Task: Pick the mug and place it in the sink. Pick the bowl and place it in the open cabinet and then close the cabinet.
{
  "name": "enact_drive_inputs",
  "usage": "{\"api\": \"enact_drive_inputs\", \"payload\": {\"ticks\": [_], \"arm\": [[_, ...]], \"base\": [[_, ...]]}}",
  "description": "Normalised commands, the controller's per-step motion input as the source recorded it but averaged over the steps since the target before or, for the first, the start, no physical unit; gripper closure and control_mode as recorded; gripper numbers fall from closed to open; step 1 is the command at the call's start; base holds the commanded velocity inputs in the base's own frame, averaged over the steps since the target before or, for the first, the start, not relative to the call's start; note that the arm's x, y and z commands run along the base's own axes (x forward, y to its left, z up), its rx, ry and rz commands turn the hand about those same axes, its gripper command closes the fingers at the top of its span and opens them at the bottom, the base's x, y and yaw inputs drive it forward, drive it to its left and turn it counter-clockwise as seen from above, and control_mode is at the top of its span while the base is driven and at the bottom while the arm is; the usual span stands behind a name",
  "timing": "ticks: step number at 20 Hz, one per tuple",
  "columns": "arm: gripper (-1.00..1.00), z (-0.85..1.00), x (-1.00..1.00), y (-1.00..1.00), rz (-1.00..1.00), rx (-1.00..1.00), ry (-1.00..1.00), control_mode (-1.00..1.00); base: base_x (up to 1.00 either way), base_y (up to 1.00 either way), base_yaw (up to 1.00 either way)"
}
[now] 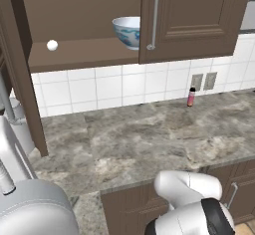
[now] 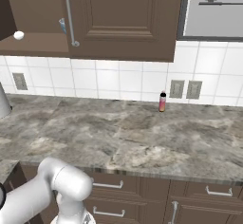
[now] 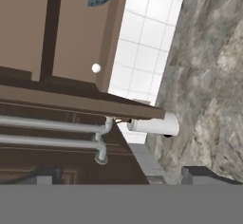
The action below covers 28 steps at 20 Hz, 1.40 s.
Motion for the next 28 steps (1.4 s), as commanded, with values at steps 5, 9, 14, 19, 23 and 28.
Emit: {"api": "enact_drive_inputs", "payload": {"ticks": [5, 9, 14, 19, 23, 28], "arm": [[-1.00, -0.27, 0.00, 0.01, -0.05, 0.05, 0.01, -1.00], [-1.00, -0.31, 0.01, 0.06, -0.07, 0.03, 0.00, -1.00], [-1.00, -0.03, 0.14, 0.05, -0.10, 0.01, 0.01, -1.00], [-1.00, 0.00, 0.17, 0.01, -0.10, 0.01, 0.01, -1.00], [-1.00, 0.00, 0.11, 0.06, -0.10, 0.00, 0.00, -1.00], [-1.00, 0.00, 0.19, 0.14, -0.10, 0.00, 0.00, -1.00]], "base": [[0.00, 0.00, 0.00], [0.00, 0.00, 0.00], [0.00, 0.00, 0.00], [0.00, 0.00, 0.00], [0.00, 0.00, 0.00], [0.00, 0.00, 0.00]]}}
